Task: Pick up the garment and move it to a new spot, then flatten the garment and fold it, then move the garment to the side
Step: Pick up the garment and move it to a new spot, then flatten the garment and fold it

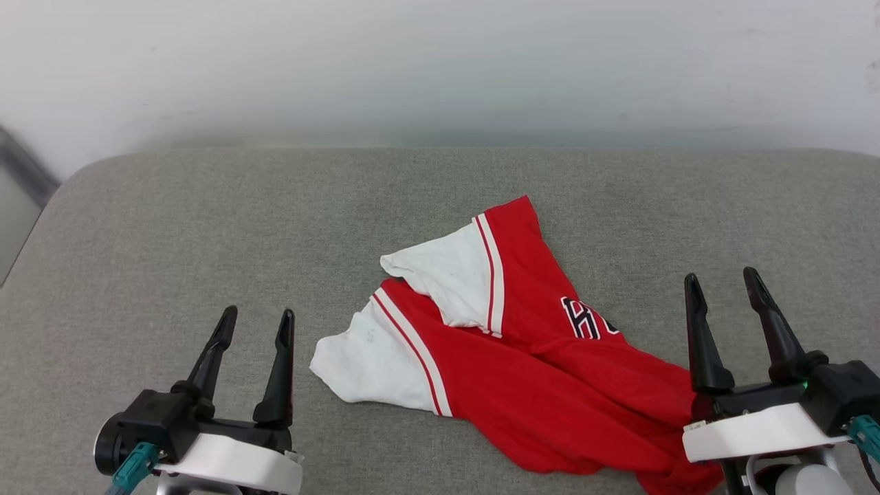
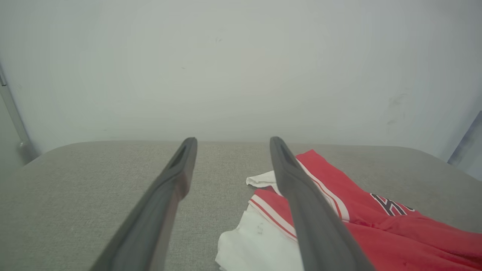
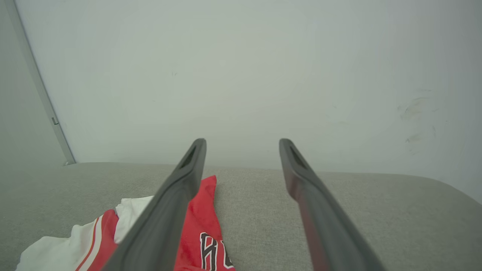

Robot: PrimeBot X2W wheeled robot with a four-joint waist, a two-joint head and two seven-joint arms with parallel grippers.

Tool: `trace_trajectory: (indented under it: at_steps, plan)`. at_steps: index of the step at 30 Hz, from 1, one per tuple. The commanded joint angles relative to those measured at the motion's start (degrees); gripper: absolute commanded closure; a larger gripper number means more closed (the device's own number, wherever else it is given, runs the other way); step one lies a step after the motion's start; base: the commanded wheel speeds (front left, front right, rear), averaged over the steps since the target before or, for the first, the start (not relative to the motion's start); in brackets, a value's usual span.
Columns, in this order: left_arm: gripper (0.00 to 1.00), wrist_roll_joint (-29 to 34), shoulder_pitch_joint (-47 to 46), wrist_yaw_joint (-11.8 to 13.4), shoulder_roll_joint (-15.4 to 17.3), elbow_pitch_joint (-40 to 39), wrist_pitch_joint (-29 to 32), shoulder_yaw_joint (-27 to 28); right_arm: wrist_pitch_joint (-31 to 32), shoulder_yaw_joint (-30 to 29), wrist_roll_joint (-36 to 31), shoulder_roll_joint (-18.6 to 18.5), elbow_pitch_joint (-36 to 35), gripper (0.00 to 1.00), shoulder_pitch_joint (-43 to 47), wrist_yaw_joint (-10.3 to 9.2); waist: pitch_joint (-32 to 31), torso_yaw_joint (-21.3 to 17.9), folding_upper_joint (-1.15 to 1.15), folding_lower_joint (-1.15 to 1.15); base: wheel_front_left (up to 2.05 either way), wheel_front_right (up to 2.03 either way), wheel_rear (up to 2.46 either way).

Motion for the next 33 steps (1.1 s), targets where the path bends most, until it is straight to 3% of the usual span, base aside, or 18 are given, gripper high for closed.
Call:
trace_trajectory:
  at_steps: [1, 7, 10, 15, 21, 22, 23, 28, 33]
  plan:
    - [0.00, 0.8, -0.4, -0.9, -0.7, 0.3, -0.1, 0.5, -0.1, -0.2, -0.5, 0.0, -0.2, 0.00, 0.4, -0.02, 0.3, 0.4, 0.00, 0.00, 0.00, 0.00, 0.00]
    - [0.00, 3.2, -1.5, -4.1, -3.1, 1.2, -0.1, 2.2, -0.1, 1.6, -4.2, 0.0, 0.7, 0.00, -2.5, -0.02, 2.5, 2.8, 0.00, 0.00, 0.00, 0.00, 0.00]
    - [0.00, 4.1, -2.1, -5.3, -4.7, 1.1, -0.1, 3.0, 1.9, 5.3, -6.7, -0.7, 2.7, 0.00, -6.0, -0.02, 4.5, 4.5, 0.00, 0.00, 0.00, 0.00, 0.00]
    - [0.00, 5.6, -3.9, -7.2, -7.1, 1.9, -0.1, 3.9, 18.9, 14.5, -0.5, -8.1, 4.8, 0.00, -17.1, -0.02, 8.4, 7.8, 0.00, 0.00, 0.00, 0.00, 0.00]
    - [0.00, 7.0, -6.2, -8.8, -9.6, 2.9, -0.1, 4.4, 49.7, 24.6, 14.3, -16.1, 7.8, 0.00, -32.5, -0.02, 12.1, 11.7, 0.00, 0.00, 0.00, 0.00, 0.00]
    - [0.00, 7.5, -7.3, -9.3, -10.6, 3.2, -0.1, 4.1, 62.6, 26.6, 19.7, -17.2, 10.9, 0.00, -38.8, -0.02, 13.8, 14.0, 0.00, 0.00, 0.00, 0.00, 0.00]
    - [0.00, 7.5, -7.7, -9.4, -11.0, 3.3, -0.1, 3.9, 65.8, 27.2, 20.5, -17.6, 11.9, 0.00, -40.9, -0.02, 14.3, 14.9, 0.00, 0.00, 0.00, 0.00, 0.00]
    - [0.00, 7.5, -9.2, -9.7, -12.3, 3.5, -0.1, 3.1, 73.8, 28.7, 21.3, -17.0, 18.8, 0.00, -47.7, -0.02, 16.4, 19.0, 0.00, 0.00, 0.00, 0.00, 0.00]
    - [0.00, 7.7, -9.6, -9.8, -13.2, 3.7, -0.1, 1.9, 71.9, 29.9, 17.9, -16.0, 28.2, 0.00, -52.2, -0.02, 18.3, 23.1, 0.00, 0.00, 0.00, 0.00, 0.00]
